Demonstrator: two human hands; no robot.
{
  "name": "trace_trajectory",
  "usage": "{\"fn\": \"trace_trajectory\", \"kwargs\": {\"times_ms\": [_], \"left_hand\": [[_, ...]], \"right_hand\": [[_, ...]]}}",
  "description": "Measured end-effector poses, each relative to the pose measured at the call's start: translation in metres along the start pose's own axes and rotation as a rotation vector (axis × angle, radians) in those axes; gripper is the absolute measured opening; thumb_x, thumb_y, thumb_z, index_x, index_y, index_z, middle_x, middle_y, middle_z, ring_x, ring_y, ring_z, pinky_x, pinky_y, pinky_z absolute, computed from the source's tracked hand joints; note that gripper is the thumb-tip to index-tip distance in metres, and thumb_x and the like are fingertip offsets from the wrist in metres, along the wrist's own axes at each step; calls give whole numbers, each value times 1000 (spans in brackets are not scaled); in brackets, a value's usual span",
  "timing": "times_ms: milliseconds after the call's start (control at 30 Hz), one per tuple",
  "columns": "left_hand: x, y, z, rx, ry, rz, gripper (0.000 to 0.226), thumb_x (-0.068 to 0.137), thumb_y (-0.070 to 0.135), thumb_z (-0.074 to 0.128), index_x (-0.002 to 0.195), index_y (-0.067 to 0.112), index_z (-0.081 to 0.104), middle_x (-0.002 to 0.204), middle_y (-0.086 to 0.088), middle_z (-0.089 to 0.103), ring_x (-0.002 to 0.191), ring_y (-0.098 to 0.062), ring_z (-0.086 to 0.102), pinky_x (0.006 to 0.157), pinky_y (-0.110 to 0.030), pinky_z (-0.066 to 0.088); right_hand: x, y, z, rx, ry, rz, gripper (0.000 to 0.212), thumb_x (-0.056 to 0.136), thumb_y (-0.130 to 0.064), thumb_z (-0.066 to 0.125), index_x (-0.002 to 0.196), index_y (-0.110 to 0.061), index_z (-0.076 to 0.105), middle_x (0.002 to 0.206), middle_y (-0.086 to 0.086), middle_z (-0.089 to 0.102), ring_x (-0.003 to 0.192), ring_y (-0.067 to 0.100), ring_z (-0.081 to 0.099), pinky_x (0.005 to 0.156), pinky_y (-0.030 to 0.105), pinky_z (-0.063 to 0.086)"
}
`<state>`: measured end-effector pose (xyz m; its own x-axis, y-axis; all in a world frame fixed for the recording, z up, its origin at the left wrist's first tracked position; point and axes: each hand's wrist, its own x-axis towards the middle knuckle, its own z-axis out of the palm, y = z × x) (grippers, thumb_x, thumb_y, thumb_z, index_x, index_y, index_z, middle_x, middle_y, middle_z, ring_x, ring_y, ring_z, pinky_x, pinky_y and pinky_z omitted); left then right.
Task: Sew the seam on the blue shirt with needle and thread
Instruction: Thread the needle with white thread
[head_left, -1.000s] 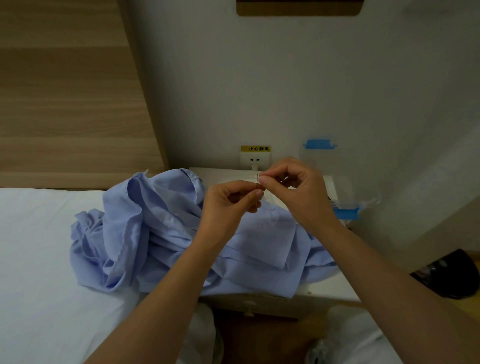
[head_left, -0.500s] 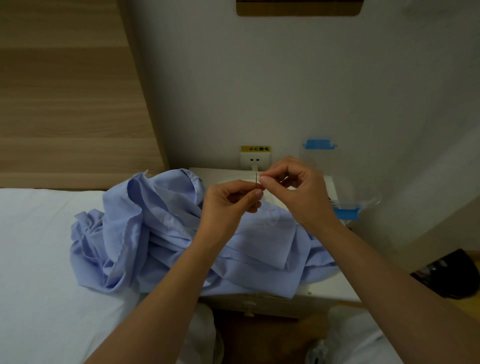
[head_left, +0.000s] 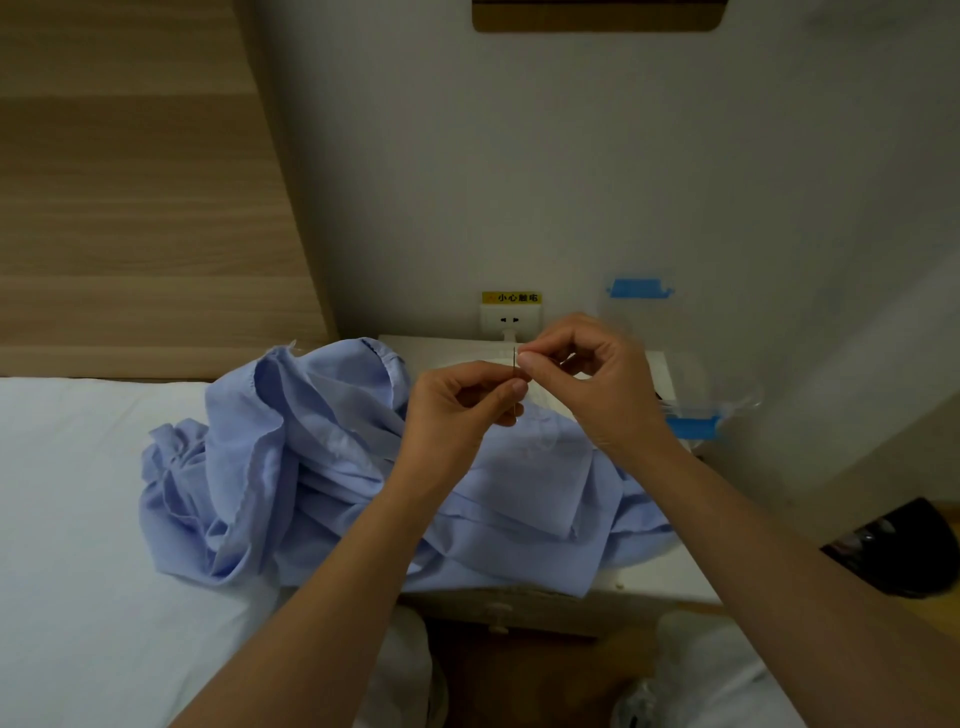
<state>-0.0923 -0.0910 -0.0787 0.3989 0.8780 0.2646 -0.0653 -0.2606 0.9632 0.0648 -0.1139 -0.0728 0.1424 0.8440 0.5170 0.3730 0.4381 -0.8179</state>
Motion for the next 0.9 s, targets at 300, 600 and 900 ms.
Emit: {"fn": "trace_trajectory", "kwargs": {"times_ms": [300,600,900], "left_hand": [[-1,0,1,-2,2,-3,18,86,2,64,96,15,70,79,-7,71,68,-15,67,67,-20,55],[-1,0,0,1,3,-2,16,86,4,64,97,15,69,81,-8,72,69,-18,68,67,-20,55],[0,0,0,4,-3,3,17,86,1,64,98,12,69,80,-7,71,67,-15,67,67,-19,55]], "right_hand": [[0,1,1,7,8,-10,13,82,-30,68,83,-17,68,81,-4,66,72,11,62,66,18,49],[0,2,1,1,8,5,9,83,-25,70,84,-16,69,81,-4,66,73,12,62,67,21,51],[0,1,1,-7,11,1,17,82,-30,68,85,-13,69,82,-2,66,74,12,62,67,21,51]]}}
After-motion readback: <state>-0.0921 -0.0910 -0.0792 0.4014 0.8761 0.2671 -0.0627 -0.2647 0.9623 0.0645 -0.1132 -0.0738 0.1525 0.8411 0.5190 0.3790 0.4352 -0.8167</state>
